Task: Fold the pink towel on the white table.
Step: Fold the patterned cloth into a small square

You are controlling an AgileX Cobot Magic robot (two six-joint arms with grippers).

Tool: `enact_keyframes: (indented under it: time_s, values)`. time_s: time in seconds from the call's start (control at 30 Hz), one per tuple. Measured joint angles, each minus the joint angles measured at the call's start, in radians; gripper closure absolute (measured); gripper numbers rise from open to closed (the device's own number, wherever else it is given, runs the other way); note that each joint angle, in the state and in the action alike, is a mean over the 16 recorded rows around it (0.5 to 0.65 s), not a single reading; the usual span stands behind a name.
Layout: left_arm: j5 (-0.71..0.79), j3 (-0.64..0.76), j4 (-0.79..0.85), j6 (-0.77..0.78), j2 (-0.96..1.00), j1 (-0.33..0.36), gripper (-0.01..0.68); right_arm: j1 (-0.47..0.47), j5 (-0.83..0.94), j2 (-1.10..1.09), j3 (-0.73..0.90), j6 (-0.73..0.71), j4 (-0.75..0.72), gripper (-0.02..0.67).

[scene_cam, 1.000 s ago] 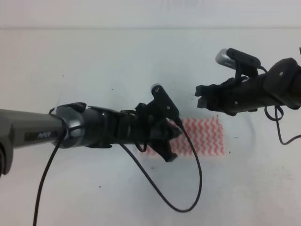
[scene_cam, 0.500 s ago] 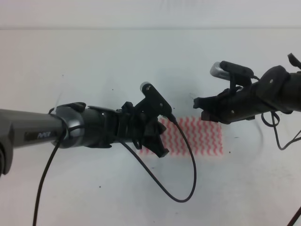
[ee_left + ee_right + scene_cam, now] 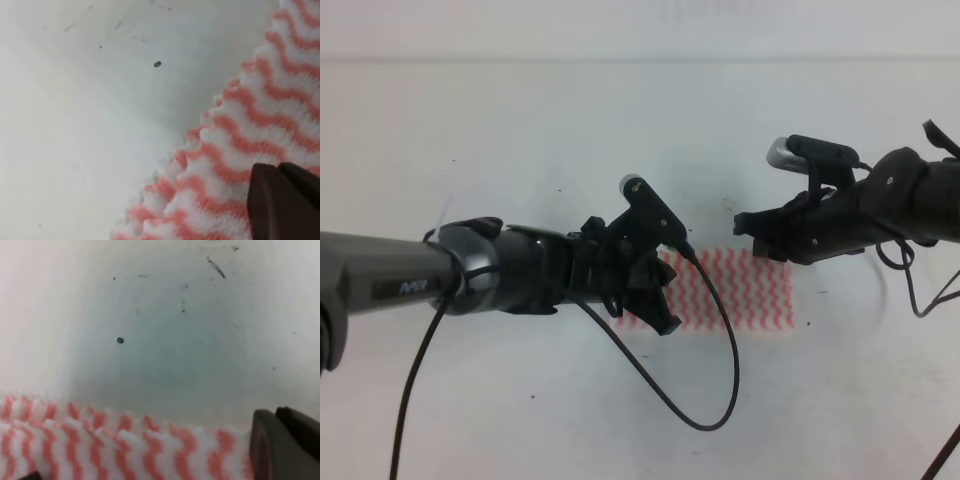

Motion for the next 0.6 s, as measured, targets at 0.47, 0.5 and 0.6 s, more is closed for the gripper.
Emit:
enact_keyframes:
  time_s: [0.47, 0.5, 0.6]
  values:
    - [-0.028, 0.006, 0.002, -0.173, -0.037, 0.001, 0.677, 0.0, 0.157, -0.09, 0.0, 0.0, -0.024, 0.664]
    - [-0.028, 0.007, 0.002, -0.192, -0.039, 0.001, 0.677, 0.0, 0.174, -0.098, 0.0, 0.0, -0.025, 0.665]
    - [-0.026, 0.012, 0.013, -0.252, -0.045, 0.001, 0.677, 0.0, 0.22, -0.113, 0.0, 0.001, -0.032, 0.665]
